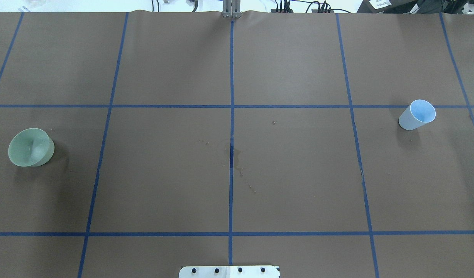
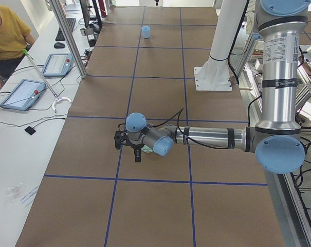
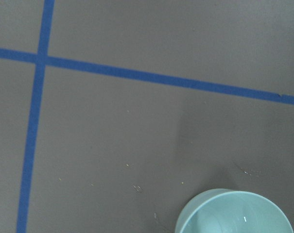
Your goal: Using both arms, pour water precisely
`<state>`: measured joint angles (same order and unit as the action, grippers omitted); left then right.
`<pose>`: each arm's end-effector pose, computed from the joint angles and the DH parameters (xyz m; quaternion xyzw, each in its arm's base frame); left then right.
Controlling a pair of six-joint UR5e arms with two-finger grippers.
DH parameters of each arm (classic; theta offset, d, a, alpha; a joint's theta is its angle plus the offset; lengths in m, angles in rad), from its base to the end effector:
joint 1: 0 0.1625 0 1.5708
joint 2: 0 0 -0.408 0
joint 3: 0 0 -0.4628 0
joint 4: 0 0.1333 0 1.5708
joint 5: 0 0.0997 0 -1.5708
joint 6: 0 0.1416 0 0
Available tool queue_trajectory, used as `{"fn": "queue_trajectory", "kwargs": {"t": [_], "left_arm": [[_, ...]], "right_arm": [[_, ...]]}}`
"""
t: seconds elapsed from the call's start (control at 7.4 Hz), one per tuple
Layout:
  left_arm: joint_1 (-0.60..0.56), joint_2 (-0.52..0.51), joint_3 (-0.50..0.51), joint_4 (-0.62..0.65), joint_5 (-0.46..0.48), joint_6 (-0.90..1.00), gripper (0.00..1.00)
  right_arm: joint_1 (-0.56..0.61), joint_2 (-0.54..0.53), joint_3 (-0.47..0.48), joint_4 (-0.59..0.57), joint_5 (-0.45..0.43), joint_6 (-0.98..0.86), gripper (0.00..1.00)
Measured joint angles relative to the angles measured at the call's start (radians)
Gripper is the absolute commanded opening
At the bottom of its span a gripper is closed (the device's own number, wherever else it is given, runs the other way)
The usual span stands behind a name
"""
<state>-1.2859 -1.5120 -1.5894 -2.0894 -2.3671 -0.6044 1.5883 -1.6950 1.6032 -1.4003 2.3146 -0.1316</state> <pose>0.1301 -0.5585 0.6304 0.0351 0.4340 -0.0518 0.8987 0.0465 -0.5172 0.7058 0.0636 -0.3594 -0.0674 0.9286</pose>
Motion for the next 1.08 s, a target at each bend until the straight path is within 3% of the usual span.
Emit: {"fn": "queue_trajectory", "kwargs": {"t": [0.27,0.68,1.08], "left_arm": [[-0.085,-0.004,-0.001,0.079,0.000,0.166,1.00],[-0.215,-0.025,-0.071,0.348,0.005,0.423,1.00],[-0.270,-0.013,-0.108,0.387,0.002,0.477,1.00]], "right_arm": [[-0.001,0.001,0.000,-0.001,0.000,0.002,1.00],[-0.002,0.001,0.000,-0.001,0.000,0.003,1.00],[-0.002,0.002,0.000,-0.001,0.001,0.003,1.00]]}}
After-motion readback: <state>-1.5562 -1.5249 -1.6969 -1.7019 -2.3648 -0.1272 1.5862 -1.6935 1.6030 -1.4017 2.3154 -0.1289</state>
